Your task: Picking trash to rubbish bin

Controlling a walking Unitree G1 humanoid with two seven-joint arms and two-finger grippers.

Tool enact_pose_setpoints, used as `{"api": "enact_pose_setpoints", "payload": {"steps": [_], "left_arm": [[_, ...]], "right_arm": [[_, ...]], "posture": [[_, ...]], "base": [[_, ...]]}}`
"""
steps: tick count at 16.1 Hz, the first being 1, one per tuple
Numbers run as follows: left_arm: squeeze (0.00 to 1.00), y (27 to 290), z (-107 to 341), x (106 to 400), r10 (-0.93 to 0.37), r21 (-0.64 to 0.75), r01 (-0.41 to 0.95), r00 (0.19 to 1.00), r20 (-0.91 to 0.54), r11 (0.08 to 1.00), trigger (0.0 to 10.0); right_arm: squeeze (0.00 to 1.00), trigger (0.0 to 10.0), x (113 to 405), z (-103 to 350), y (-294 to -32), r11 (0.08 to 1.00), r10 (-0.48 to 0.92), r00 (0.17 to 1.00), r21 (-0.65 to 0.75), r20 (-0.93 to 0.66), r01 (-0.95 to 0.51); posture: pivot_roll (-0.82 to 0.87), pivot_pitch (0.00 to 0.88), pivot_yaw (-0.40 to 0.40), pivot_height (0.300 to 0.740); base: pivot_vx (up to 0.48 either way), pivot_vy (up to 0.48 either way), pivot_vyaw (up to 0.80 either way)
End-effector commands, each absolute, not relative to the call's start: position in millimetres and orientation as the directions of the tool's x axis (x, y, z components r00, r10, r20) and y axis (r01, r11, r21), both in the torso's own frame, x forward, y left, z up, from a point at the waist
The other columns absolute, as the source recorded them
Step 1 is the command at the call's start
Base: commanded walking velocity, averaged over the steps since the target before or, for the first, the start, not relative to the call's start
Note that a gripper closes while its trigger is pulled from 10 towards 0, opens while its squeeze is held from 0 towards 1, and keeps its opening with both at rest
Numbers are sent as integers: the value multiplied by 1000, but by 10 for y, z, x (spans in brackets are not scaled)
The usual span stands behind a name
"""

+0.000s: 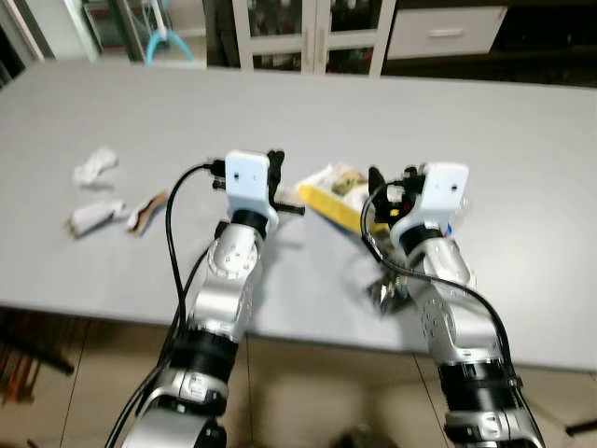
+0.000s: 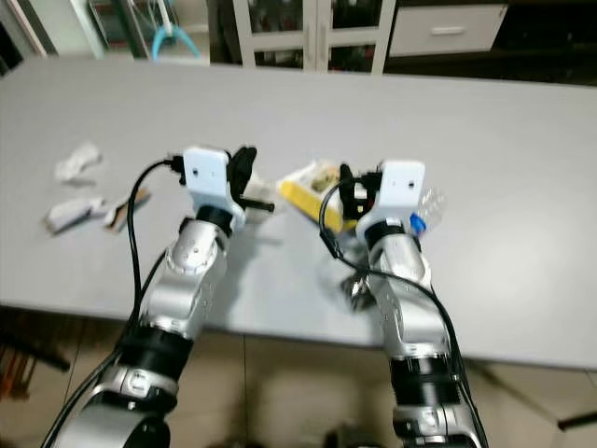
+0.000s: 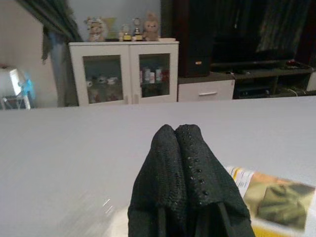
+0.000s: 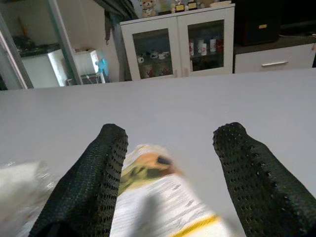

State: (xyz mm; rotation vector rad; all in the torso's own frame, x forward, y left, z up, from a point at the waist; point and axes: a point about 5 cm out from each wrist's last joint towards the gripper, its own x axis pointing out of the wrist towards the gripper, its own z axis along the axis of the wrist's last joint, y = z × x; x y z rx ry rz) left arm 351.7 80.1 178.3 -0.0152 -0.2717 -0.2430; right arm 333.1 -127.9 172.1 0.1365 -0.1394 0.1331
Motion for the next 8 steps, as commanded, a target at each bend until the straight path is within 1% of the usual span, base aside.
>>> {"api": "enact_pose_setpoints", "payload": {"steps": [1,3,8], "left_arm": [[0,724,1826,3495,-263,22,268,923,281,963,10000],[0,718,1842,3493,-268,25,272,920,285,962,10000],[0,672,1896,3456,-299,16,310,900,318,951,10000]], "right_arm": [[0,10000,3332,1758,-1367,985,95,982,125,163,-116],[0,10000,3331,1754,-1363,985,95,982,127,163,-116],[0,10000,3330,1749,-1355,985,94,982,129,163,-115]], "posture": [[-120,125,15,740],[-119,125,15,740],[-118,125,18,740]], "base": [[469,0,0],[465,0,0],[0,0,0]]}}
